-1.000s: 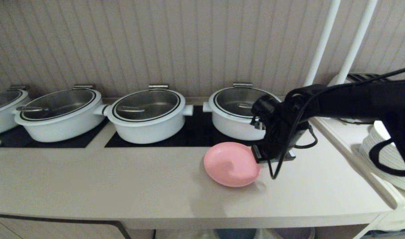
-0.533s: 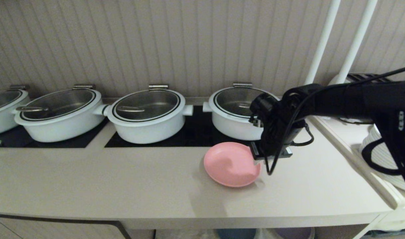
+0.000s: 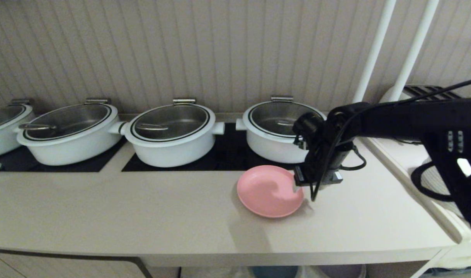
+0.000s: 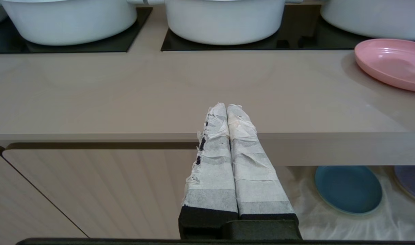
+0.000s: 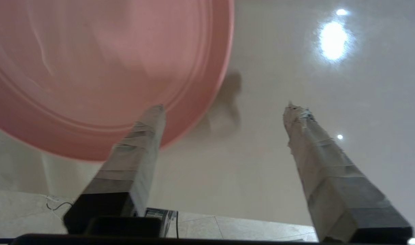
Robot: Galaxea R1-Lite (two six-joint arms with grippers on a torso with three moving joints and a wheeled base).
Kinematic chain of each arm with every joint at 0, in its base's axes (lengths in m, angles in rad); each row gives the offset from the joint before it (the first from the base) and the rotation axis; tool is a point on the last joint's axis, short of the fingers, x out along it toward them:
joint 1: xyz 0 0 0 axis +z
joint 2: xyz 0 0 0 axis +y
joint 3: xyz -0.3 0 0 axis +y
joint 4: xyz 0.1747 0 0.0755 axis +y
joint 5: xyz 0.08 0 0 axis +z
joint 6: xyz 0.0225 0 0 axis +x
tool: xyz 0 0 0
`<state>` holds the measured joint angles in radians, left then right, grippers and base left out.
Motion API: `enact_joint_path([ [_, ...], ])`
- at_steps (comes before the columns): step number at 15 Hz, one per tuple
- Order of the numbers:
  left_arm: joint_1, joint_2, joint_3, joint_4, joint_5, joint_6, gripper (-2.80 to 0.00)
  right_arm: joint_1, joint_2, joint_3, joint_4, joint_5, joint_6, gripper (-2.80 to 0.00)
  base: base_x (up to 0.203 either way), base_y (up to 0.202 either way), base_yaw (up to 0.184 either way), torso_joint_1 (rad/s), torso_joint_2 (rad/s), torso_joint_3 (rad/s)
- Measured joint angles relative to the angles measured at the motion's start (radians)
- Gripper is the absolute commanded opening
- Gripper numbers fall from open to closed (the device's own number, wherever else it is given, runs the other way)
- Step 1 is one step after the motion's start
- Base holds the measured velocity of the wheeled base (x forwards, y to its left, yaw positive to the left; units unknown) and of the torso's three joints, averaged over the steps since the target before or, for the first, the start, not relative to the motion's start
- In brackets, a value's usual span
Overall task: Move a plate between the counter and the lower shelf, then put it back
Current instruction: Pick up the plate
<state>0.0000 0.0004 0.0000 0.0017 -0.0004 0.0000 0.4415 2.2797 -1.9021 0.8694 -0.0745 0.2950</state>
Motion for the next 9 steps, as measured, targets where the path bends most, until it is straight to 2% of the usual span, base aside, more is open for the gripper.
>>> enact_joint_path([
  [6, 0.0, 0.0, 0.0, 0.0, 0.0, 0.0, -2.8, 0.002, 0.052, -0.039, -0.008, 0.007, 0.02, 0.0, 0.0, 0.0, 0.0, 0.0, 0.0, 0.0],
  [9, 0.0, 0.0, 0.0, 0.0, 0.0, 0.0, -2.8, 0.004, 0.072, -0.047, -0.038, 0.052, 0.061, 0.0, 0.0, 0.0, 0.0, 0.0, 0.0, 0.0],
])
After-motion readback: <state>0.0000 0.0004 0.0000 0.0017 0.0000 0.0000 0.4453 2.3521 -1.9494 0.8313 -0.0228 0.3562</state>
